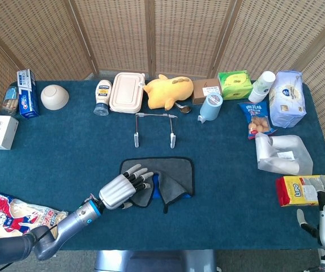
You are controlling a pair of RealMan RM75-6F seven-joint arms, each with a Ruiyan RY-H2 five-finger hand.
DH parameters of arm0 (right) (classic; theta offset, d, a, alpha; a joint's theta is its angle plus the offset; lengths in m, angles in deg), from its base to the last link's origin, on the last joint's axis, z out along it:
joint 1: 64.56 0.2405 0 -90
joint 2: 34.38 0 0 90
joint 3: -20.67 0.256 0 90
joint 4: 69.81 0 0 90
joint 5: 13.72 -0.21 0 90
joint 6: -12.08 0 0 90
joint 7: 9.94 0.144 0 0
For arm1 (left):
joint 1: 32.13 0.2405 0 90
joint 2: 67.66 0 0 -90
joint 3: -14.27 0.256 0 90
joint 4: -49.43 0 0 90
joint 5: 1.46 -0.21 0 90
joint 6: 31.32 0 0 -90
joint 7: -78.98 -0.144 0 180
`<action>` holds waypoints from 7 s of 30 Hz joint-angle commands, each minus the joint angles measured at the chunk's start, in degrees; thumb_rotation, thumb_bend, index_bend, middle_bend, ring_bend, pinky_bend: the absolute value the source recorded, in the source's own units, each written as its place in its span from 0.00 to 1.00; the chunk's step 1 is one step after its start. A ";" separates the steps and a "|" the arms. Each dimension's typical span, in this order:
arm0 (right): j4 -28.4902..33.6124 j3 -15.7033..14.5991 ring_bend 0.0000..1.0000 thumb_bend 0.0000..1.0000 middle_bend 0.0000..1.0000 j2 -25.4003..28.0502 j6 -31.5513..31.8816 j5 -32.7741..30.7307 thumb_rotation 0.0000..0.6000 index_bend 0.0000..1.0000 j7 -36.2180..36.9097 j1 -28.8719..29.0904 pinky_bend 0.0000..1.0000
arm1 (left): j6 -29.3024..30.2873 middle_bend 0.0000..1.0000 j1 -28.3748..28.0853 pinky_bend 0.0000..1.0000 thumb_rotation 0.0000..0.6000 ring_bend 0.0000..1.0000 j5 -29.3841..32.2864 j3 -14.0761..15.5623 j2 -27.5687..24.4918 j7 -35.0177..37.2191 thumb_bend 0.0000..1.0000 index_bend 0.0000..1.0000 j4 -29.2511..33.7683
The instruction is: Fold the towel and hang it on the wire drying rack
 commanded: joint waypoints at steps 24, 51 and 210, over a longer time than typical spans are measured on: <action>-0.34 -0.03 0.00 0.35 0.05 0.29 0.67 0.09 1.00 0.12 0.97 -0.79 0.00 | 0.63 0.11 -2.02 0.00 1.00 0.00 -2.65 0.27 1.28 1.66 0.27 0.29 -4.05; -0.21 -0.26 0.00 0.35 0.05 0.79 2.05 1.03 1.00 0.12 1.70 -1.92 0.00 | 3.89 0.19 -2.24 0.00 1.00 0.00 -5.21 1.51 4.36 3.92 0.46 0.45 -9.02; -3.32 0.04 0.00 0.35 0.05 0.45 0.75 0.55 1.00 0.12 5.80 -2.40 0.00 | -3.24 0.06 4.56 0.00 1.00 0.00 21.10 -6.83 -7.47 -16.80 0.40 0.21 17.15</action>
